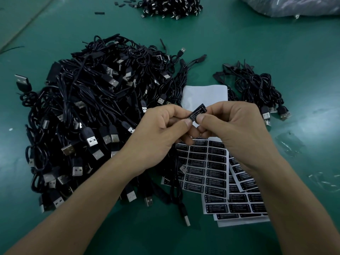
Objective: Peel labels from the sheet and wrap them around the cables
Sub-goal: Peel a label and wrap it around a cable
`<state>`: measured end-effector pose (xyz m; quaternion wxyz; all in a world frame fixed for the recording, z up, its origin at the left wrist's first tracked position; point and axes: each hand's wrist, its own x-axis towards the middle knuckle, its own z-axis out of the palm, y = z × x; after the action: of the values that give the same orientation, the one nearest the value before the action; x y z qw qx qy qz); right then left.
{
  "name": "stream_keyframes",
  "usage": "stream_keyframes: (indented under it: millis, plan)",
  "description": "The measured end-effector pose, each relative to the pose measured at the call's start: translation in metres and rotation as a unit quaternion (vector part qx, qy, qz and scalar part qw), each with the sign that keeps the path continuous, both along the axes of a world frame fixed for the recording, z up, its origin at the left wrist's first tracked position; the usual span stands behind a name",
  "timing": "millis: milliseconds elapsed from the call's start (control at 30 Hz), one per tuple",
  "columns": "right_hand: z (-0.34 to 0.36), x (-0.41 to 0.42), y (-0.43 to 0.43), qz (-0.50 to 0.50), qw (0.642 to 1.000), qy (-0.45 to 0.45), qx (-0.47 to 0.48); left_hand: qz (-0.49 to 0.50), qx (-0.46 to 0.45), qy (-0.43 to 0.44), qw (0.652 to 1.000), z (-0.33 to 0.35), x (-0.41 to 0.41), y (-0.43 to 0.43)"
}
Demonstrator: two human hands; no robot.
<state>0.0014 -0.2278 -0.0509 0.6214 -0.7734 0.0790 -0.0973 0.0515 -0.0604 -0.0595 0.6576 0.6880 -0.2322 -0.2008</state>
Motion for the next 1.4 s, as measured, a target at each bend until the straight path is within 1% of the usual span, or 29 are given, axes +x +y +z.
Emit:
stream_keyframes:
  millis: [267, 1233, 1400]
  plan:
    - [0.0008, -0.0005, 0.0024, -0.004, 1.000, 0.009, 0.001, 0.006, 0.007, 0.001, 1.000, 0.0003, -0.0002, -0.0002]
    - [0.0010, -0.0005, 0.0086, -0.031, 0.999, -0.012, 0.008, 0.015, 0.009, 0.010, 1.000, 0.0034, -0.0026, -0.0009]
    - [0.0001, -0.0013, 0.0084, -0.052, 0.998, -0.013, -0.023, 0.016, 0.011, 0.011, 1.000, 0.0042, -0.0028, -0.0009]
